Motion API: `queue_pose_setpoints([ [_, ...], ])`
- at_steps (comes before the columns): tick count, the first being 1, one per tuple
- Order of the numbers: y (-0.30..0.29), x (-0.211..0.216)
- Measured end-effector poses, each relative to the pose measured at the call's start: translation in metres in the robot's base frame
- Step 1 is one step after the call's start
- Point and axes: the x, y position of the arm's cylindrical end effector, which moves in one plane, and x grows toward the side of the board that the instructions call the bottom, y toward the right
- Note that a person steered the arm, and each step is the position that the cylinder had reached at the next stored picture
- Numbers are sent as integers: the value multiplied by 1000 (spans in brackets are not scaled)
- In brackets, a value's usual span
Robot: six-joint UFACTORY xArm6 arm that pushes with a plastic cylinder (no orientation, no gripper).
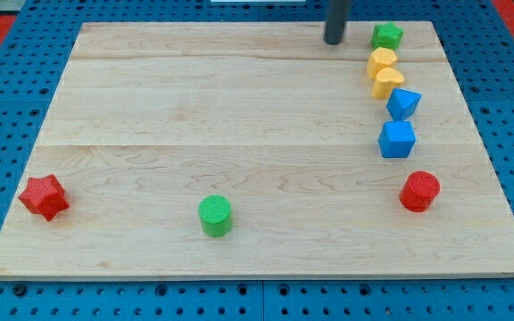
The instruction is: Push the green circle closer to red circle
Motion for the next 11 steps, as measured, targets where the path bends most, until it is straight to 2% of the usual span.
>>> queue_pose_setpoints([
  [1, -64, 33],
  [4, -177, 229],
  [6, -168, 312],
  [8, -115, 334],
  [11, -16, 325],
])
